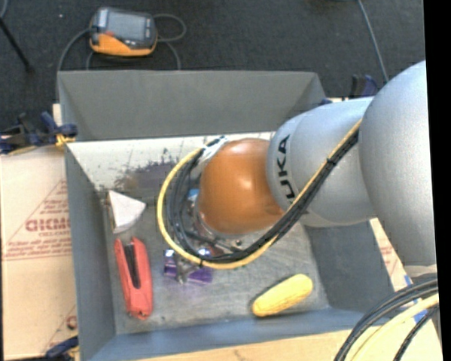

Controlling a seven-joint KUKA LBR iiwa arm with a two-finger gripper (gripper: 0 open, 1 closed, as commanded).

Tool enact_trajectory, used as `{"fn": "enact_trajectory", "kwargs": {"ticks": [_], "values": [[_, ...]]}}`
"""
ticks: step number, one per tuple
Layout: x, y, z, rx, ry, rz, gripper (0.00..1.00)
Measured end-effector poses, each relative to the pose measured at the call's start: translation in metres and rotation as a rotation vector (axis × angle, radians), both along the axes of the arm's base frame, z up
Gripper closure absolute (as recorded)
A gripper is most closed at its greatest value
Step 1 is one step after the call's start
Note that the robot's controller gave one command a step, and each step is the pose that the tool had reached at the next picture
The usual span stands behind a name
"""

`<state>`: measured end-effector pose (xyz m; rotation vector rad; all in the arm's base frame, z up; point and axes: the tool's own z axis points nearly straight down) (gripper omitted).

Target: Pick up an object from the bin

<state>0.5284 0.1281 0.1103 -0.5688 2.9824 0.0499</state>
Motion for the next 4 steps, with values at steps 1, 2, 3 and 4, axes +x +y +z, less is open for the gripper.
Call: {"fn": "enact_trajectory", "kwargs": {"ticks": [1,2,3,4], "values": [[0.0000,0.0000,0.0000,0.000,0.000,0.000,1.00],[0.0000,0.0000,0.0000,0.000,0.000,0.000,1.00],[0.0000,0.0000,0.0000,0.000,0.000,-0.001,1.00],[0.0000,0.0001,0.0000,0.000,0.000,-0.002,1.00]]}}
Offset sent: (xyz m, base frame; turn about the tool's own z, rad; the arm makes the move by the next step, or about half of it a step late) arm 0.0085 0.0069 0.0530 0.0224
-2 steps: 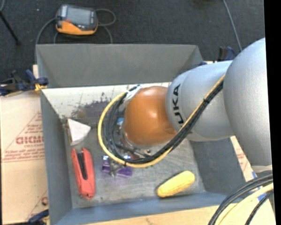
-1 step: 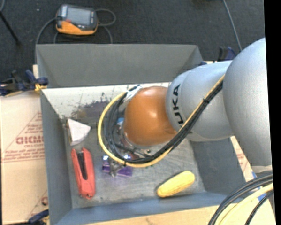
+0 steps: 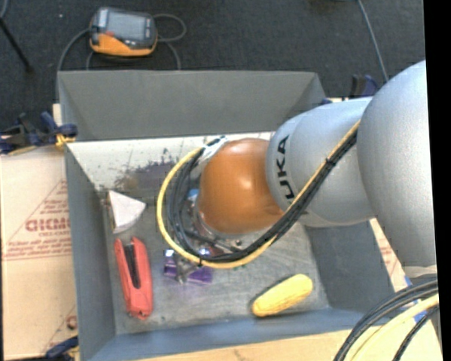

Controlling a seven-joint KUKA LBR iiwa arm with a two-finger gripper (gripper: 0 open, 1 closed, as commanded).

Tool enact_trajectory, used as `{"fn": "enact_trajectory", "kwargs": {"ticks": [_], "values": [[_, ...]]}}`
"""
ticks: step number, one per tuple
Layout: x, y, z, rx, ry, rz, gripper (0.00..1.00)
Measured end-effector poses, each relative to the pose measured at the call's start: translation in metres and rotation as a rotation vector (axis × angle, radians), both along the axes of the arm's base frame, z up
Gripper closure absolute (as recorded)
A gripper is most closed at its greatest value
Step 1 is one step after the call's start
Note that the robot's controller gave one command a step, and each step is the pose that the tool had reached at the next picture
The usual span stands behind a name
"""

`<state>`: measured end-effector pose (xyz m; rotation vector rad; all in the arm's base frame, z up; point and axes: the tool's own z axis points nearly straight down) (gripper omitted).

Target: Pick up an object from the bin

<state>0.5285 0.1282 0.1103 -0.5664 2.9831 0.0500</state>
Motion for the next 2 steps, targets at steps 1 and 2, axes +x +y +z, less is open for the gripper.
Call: {"fn": "enact_trajectory", "kwargs": {"ticks": [1,2], "values": [[0.0000,0.0000,0.0000,0.000,0.000,-0.001,1.00],[0.0000,0.0000,0.0000,0.000,0.000,-0.002,1.00]]}}
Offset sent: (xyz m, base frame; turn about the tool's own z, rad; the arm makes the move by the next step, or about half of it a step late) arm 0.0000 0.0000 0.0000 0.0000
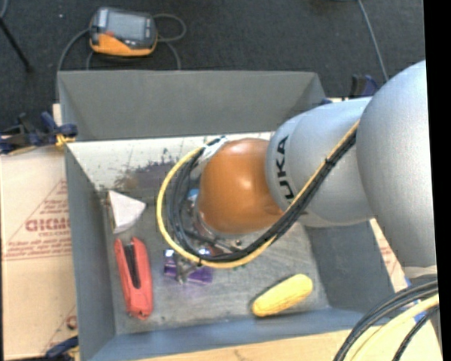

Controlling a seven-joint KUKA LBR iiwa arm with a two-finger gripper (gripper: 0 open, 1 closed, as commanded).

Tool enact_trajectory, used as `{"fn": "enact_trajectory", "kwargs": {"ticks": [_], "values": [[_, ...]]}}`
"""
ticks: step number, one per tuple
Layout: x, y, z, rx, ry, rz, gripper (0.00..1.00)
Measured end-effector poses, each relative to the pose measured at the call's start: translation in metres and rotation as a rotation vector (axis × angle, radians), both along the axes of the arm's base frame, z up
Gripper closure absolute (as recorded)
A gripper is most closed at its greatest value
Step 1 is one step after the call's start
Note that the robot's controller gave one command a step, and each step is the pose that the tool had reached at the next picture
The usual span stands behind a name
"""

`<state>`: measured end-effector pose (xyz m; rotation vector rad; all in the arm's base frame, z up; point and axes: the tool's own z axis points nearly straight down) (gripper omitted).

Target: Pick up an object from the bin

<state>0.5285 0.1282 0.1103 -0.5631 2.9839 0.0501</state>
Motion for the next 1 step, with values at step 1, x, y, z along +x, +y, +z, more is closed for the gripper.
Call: {"fn": "enact_trajectory", "kwargs": {"ticks": [1], "values": [[0.0000,0.0000,0.0000,0.000,0.000,-0.001,1.00]]}}
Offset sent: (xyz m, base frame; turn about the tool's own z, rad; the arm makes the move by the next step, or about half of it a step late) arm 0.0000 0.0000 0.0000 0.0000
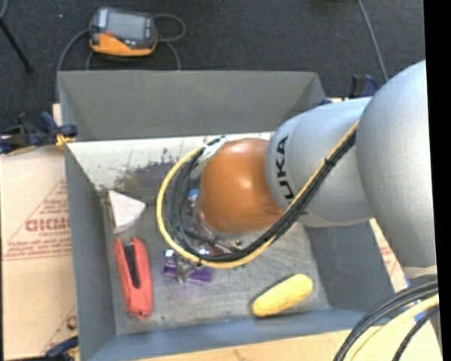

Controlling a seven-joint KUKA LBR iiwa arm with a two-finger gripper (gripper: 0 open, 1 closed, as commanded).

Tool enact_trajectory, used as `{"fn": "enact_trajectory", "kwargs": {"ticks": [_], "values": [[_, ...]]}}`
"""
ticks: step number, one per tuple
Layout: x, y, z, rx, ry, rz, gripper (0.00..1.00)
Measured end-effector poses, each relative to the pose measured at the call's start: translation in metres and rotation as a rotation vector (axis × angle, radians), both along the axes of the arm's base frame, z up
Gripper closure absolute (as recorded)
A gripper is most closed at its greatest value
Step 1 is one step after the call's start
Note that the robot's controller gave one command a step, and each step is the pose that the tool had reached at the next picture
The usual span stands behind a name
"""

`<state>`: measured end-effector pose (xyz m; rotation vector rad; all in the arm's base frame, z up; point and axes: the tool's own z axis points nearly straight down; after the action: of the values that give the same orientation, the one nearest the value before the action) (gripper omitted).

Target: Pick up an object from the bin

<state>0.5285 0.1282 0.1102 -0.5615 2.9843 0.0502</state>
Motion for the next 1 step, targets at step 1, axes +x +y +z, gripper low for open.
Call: {"fn": "enact_trajectory", "kwargs": {"ticks": [1], "values": [[0.0000,0.0000,0.0000,0.000,0.000,-0.001,1.00]]}}
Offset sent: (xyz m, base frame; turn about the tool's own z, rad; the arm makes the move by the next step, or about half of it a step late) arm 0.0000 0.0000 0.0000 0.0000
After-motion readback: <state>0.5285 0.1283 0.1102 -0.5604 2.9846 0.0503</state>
